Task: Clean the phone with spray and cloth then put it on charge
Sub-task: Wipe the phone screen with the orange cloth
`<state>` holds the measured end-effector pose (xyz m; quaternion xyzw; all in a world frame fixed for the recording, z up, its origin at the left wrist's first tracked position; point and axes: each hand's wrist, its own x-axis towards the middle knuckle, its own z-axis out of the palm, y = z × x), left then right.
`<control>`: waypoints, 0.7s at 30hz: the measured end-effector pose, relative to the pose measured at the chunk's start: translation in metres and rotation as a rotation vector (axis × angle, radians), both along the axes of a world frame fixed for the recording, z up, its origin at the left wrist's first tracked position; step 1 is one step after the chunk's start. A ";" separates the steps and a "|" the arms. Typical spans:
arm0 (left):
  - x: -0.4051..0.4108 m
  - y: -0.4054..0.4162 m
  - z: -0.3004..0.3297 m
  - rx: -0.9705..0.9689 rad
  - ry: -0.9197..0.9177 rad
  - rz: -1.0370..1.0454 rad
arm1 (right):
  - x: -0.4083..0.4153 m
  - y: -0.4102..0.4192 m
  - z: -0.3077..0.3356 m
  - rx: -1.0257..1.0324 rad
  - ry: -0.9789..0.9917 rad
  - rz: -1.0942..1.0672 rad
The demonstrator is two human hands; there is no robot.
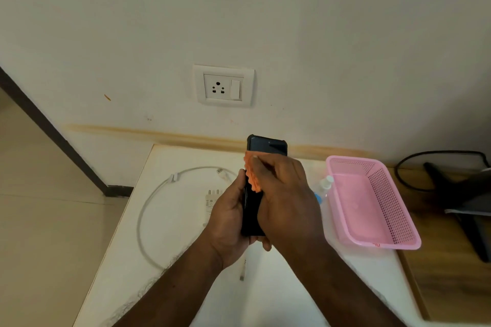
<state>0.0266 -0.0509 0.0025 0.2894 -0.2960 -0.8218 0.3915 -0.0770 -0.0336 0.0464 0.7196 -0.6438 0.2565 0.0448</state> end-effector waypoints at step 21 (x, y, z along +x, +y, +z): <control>0.000 -0.001 0.006 0.050 -0.013 0.006 | -0.013 -0.013 0.000 -0.001 0.012 0.034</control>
